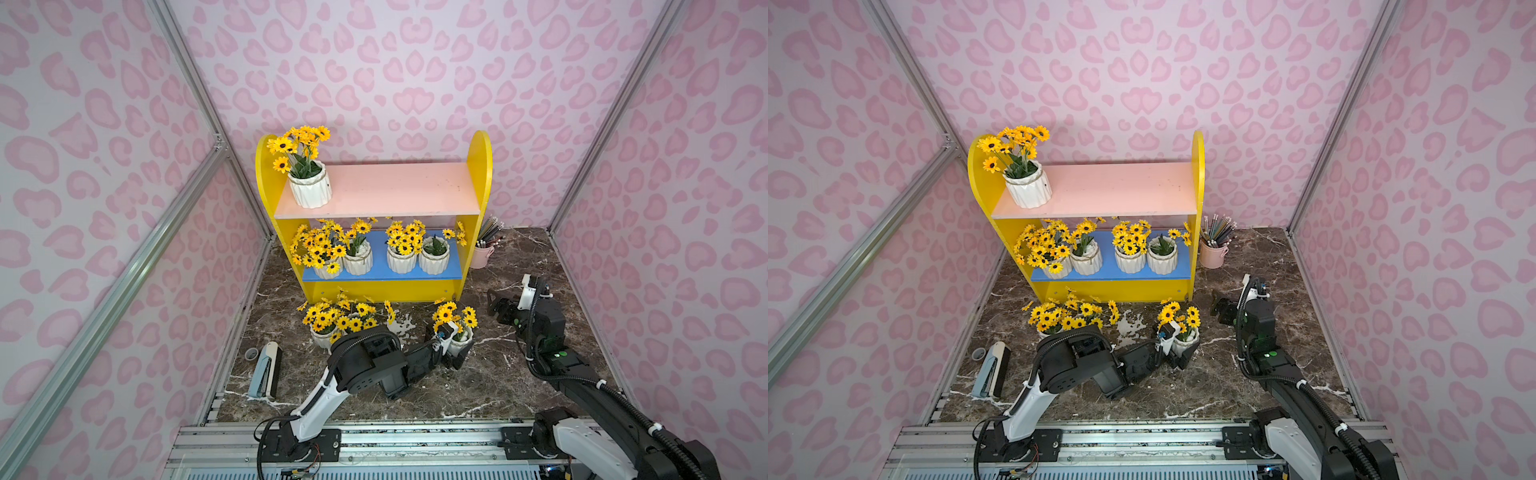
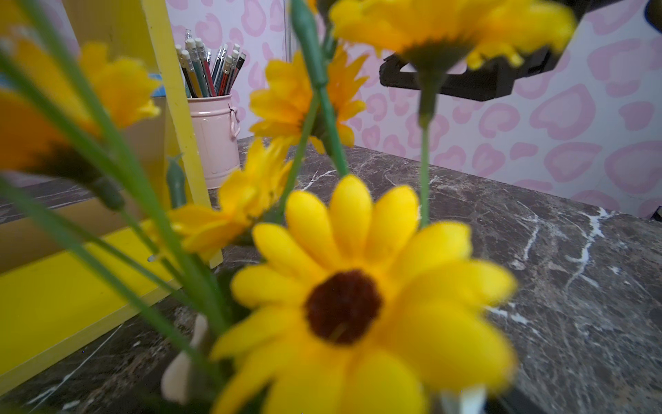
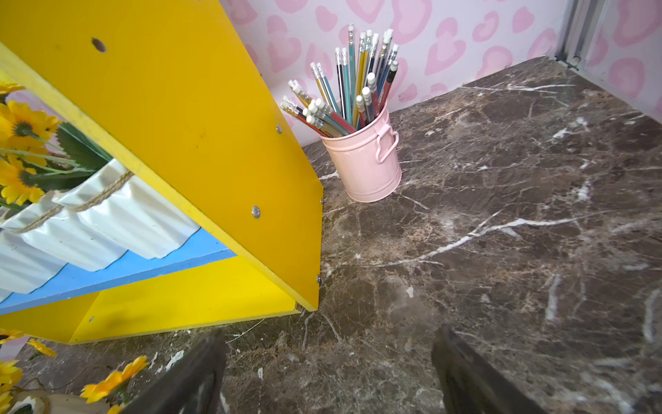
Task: Take the sunflower pots off the shelves
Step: Place the sunflower pot at the center of the board.
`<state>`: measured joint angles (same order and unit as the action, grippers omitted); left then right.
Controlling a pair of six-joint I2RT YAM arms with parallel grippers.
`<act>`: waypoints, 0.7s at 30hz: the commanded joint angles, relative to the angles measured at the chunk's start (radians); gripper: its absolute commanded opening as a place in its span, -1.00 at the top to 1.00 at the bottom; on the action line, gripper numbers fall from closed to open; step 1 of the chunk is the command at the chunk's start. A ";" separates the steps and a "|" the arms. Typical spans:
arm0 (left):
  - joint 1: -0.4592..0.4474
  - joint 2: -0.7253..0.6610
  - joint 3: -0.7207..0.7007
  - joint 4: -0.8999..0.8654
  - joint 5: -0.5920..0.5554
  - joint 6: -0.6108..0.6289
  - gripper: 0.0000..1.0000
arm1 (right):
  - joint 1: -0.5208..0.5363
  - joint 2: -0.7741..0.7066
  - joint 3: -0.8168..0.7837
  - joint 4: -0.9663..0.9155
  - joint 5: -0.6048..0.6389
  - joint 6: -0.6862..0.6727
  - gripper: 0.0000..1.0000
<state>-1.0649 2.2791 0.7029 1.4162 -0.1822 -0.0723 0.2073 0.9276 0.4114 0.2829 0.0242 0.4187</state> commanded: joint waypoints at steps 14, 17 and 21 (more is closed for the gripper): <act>0.000 -0.012 -0.009 -0.040 -0.010 -0.019 -0.95 | 0.032 -0.037 0.063 -0.095 -0.002 -0.007 -0.93; 0.000 -0.079 -0.055 -0.052 -0.020 -0.034 -0.95 | 0.033 -0.057 0.064 -0.119 0.003 -0.006 -0.95; 0.000 -0.163 -0.066 -0.170 0.019 -0.020 -0.96 | 0.033 -0.079 0.052 -0.126 -0.007 -0.006 -0.97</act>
<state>-1.0649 2.1532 0.6342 1.2980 -0.1989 -0.0956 0.2390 0.8608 0.4580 0.1574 0.0238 0.4187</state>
